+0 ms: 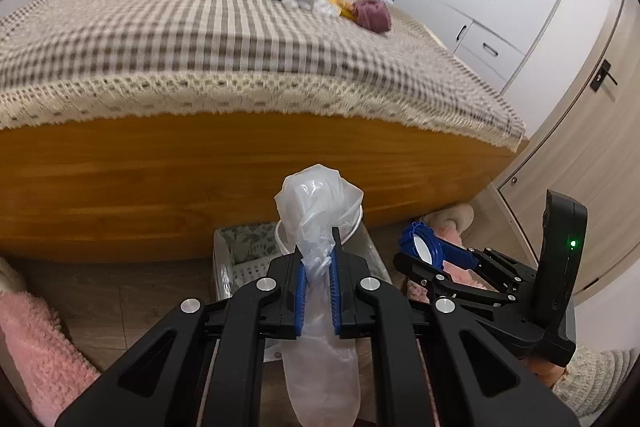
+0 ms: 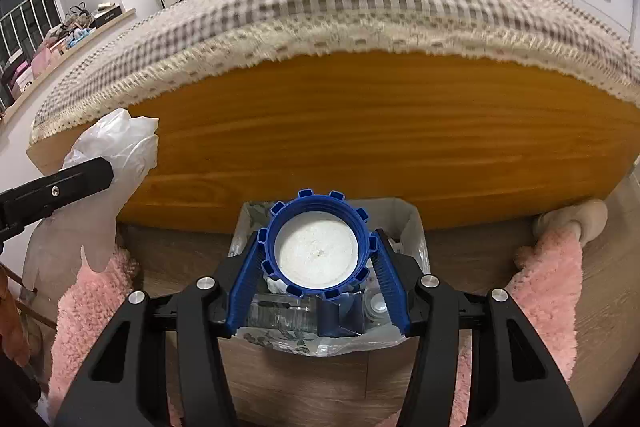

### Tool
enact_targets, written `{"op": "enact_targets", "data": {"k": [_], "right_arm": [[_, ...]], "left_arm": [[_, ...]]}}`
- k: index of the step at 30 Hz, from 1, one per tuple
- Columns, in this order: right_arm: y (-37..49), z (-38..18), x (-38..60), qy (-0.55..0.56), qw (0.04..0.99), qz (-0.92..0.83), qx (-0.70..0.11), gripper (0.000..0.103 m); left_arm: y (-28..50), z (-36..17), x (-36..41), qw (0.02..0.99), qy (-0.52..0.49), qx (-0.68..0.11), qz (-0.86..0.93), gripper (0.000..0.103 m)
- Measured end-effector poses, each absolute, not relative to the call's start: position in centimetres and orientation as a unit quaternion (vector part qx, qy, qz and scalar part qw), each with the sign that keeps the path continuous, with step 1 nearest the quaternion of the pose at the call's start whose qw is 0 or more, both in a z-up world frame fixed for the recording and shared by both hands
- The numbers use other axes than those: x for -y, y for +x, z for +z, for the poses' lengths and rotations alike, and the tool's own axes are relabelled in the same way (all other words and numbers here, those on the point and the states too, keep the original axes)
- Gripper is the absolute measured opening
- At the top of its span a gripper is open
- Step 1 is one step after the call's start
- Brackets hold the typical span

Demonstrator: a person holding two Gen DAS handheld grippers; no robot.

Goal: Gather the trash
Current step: 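Lower both tools with their items over the trash bin, then open the left tool to drop the bag while the right tool releases the container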

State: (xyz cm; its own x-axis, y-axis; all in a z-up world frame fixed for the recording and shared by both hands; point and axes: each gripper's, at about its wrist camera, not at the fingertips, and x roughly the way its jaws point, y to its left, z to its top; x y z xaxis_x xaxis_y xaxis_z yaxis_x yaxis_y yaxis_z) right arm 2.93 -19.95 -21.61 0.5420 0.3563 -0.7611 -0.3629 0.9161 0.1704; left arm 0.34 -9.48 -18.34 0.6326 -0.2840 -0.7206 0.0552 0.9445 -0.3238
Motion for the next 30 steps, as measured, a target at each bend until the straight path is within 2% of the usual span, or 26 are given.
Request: {"op": "enact_targets", "data": {"k": [15,26,30], "right_arm": [[6.8,-27.6,19.5,-0.023,0.872,0.199,-0.448,0.053],[7.7,-32.2,19.8,-0.028,0.865,0.186,-0.465,0.053],[8.6,-32.2,19.4,-0.031,0.864,0.184,-0.467,0.053]], "left_arm": [[5.9,-26.5,12.4,0.844,-0.128,-0.512,-0.094,0.007],[9.4,-33.2,13.5,0.806,-0.079,-0.581,-0.085,0.007],[10.0,-34.8,13.7,0.796,-0.084,-0.594,-0.080,0.007]]}}
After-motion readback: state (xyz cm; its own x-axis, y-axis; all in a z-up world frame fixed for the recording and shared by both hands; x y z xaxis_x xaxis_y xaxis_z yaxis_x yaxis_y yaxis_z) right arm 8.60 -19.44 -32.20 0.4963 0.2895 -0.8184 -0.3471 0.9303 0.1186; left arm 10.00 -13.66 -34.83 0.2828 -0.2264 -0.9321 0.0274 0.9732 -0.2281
